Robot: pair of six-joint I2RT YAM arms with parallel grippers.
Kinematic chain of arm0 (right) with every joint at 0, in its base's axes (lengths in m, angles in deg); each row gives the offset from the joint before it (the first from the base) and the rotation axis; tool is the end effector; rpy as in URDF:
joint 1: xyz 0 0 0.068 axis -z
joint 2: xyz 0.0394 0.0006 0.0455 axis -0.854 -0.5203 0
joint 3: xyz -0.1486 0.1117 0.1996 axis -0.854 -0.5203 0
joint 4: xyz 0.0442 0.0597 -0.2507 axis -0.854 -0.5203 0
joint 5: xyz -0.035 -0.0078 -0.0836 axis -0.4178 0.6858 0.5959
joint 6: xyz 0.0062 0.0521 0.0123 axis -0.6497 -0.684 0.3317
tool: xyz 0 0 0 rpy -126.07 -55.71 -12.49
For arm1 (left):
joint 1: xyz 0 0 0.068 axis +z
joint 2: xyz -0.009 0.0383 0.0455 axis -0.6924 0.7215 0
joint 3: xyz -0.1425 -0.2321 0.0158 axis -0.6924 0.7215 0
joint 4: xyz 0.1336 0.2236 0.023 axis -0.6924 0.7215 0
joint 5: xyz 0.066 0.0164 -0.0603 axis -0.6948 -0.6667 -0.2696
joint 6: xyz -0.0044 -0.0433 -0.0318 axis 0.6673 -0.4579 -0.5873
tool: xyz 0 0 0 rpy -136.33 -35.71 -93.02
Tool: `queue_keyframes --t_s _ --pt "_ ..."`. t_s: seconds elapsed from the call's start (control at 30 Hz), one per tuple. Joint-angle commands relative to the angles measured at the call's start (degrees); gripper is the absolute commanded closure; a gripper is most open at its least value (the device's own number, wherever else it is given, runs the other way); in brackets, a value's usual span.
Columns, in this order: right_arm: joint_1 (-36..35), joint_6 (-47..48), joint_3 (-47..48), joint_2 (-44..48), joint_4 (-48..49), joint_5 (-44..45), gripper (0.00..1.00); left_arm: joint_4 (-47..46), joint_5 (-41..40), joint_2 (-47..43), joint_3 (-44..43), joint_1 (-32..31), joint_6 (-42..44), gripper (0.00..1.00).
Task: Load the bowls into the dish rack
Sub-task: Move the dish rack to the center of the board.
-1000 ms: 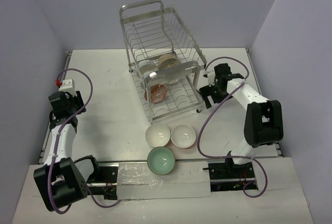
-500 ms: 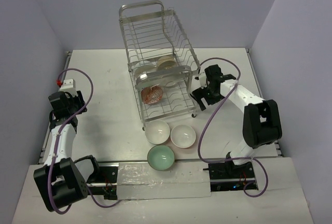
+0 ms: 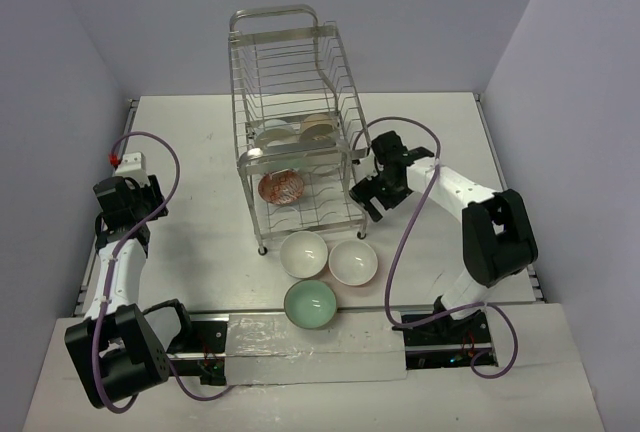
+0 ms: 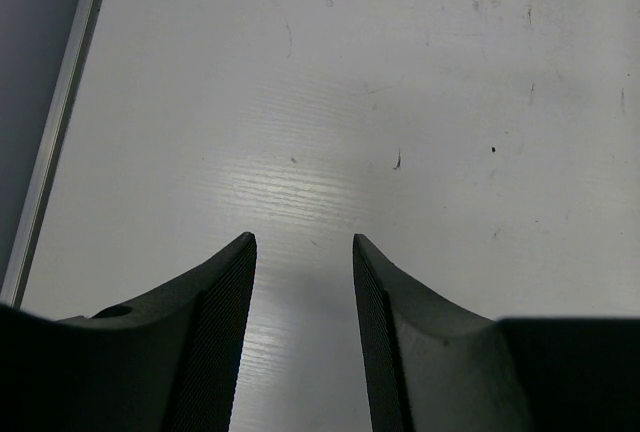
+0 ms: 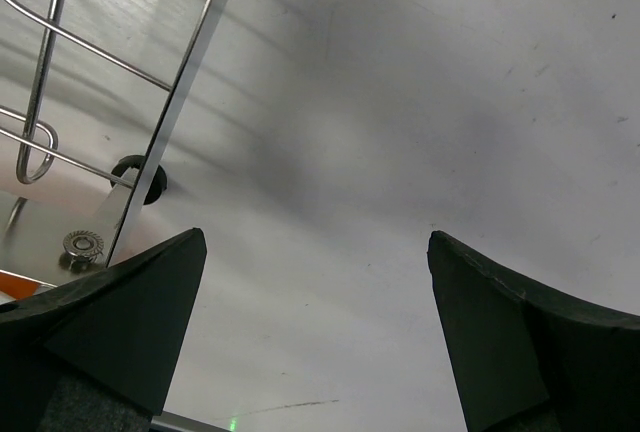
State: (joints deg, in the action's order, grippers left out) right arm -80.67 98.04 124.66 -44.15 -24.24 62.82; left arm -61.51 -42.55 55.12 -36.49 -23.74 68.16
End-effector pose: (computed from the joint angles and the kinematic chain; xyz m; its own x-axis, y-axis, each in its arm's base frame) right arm 0.2911 0.1196 0.2049 -0.7058 -0.6246 -0.3342 -0.6447 0.7619 -0.0626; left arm 0.2093 0.0701 0.2234 -0.4989 -0.1356 -0.8560 -0.1790 0.9825 -0.0513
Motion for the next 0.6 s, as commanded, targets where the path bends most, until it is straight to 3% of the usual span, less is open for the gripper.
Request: queue_keyframes --t_s 0.0,0.33,0.57 --pt "-2.2 1.2 1.7 -0.4 -0.7 -3.4 0.00 -0.4 1.4 -0.4 -0.6 0.4 0.8 0.52" --pt "-4.1 2.1 1.2 0.2 -0.5 -2.8 0.00 0.3 1.1 0.3 -1.1 0.4 1.0 0.51" --pt "-3.4 0.6 0.5 5.7 1.8 -0.1 0.00 0.0 0.5 0.0 -0.8 0.4 1.1 0.50"
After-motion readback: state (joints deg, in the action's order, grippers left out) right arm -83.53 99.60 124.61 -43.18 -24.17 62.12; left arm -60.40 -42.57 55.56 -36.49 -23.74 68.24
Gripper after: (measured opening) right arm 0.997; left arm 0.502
